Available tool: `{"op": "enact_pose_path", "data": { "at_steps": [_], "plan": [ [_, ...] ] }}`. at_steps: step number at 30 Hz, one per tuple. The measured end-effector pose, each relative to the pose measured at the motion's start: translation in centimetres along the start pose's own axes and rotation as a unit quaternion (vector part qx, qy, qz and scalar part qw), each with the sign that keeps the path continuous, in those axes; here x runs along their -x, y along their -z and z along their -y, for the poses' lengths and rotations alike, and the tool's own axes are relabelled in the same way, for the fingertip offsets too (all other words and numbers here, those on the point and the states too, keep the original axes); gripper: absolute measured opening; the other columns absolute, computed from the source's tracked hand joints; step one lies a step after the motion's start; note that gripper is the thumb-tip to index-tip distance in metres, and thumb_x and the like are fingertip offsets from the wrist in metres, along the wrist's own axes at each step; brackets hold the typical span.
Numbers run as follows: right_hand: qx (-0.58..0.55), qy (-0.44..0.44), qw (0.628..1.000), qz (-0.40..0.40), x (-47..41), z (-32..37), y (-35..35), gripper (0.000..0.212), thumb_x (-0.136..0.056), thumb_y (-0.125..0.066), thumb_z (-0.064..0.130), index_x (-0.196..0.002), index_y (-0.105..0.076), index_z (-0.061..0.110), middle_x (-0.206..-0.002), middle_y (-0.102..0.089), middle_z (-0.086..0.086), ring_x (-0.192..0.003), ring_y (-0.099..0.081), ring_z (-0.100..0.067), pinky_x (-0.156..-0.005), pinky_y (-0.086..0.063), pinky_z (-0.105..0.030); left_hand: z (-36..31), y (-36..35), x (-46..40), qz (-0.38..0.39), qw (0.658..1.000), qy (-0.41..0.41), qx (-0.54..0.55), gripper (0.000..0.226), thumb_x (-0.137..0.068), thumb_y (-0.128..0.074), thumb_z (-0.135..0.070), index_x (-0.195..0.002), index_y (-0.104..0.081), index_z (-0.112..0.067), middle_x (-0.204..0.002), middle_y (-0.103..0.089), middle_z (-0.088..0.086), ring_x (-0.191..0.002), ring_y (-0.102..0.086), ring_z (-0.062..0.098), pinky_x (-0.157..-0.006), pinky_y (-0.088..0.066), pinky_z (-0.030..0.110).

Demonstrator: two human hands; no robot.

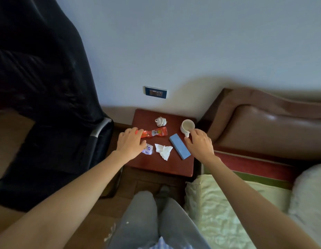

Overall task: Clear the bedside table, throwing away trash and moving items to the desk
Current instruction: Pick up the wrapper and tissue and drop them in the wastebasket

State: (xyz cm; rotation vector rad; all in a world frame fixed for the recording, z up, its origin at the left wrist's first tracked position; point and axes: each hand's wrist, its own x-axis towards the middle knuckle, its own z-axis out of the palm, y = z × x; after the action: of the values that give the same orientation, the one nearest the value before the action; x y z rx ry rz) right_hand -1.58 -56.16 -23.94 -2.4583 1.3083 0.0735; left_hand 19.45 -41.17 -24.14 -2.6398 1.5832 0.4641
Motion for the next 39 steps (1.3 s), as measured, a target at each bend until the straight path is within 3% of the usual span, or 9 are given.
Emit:
{"op": "enact_pose_path", "data": {
  "at_steps": [9,16,24,30,35,39],
  "plan": [
    [0.028,-0.069,0.997,-0.004,-4.6,-0.7,-6.8,0.044,-0.09,-0.053,0.029,-0.129,-0.05,0.01,-0.122,-0.057,-0.01,-0.117,-0.048,-0.029,-0.095,-0.041,-0.044,2.0,-5.7,-8.1,0.062,0.997,-0.038,-0.006,0.048,-0.093,-0.045,-0.039,-0.136,-0.043,-0.018,-0.135,-0.051,0.006,-0.123,-0.047,0.026,-0.098,-0.04,0.042],
    [0.007,-0.125,0.992,0.005,-5.7,-0.2,-16.0,0.039,-0.082,-0.064,0.02,-0.118,-0.059,0.005,-0.121,-0.06,-0.019,-0.119,-0.051,-0.038,-0.093,-0.044,-0.051,4.9,-13.5,-13.8,0.118,0.991,-0.063,-0.017,0.052,-0.091,-0.049,-0.041,-0.136,-0.041,-0.017,-0.135,-0.052,0.008,-0.124,-0.049,0.027,-0.1,-0.042,0.043],
    [-0.002,-0.163,0.986,0.039,-5.4,0.3,-23.2,0.042,-0.083,-0.063,0.019,-0.122,-0.058,0.004,-0.129,-0.055,-0.02,-0.126,-0.046,-0.038,-0.093,-0.044,-0.052,6.0,-20.2,-18.0,0.131,0.987,-0.086,-0.029,0.053,-0.089,-0.055,-0.035,-0.136,-0.042,-0.014,-0.132,-0.052,0.011,-0.122,-0.048,0.03,-0.1,-0.039,0.044],
    [-0.011,-0.167,0.986,0.019,-4.4,0.6,-26.6,0.045,-0.08,-0.067,0.018,-0.123,-0.057,0.006,-0.127,-0.057,-0.018,-0.122,-0.051,-0.037,-0.093,-0.048,-0.051,5.7,-23.7,-20.2,0.099,0.989,-0.104,-0.024,0.063,-0.085,-0.063,-0.036,-0.138,-0.039,-0.013,-0.132,-0.052,0.01,-0.122,-0.048,0.03,-0.097,-0.04,0.046],
    [-0.033,-0.16,0.986,-0.02,-4.1,0.8,-28.3,0.045,-0.082,-0.065,0.017,-0.125,-0.055,0.006,-0.13,-0.055,-0.018,-0.124,-0.049,-0.036,-0.096,-0.046,-0.051,6.1,-25.4,-21.5,0.032,0.99,-0.131,0.033,0.057,-0.076,-0.075,-0.028,-0.126,-0.054,-0.011,-0.112,-0.064,0.011,-0.102,-0.06,0.031,-0.084,-0.048,0.044],
    [-0.048,-0.146,0.987,-0.055,-4.2,0.9,-28.7,0.045,-0.089,-0.041,0.028,-0.126,-0.053,0.006,-0.131,-0.055,-0.017,-0.125,-0.049,-0.035,-0.098,-0.046,-0.049,6.8,-25.9,-21.5,-0.007,0.987,-0.148,0.064,0.046,-0.073,-0.076,-0.021,-0.116,-0.061,-0.012,-0.096,-0.068,0.008,-0.081,-0.062,0.03,-0.066,-0.05,0.039]
  ]
}}
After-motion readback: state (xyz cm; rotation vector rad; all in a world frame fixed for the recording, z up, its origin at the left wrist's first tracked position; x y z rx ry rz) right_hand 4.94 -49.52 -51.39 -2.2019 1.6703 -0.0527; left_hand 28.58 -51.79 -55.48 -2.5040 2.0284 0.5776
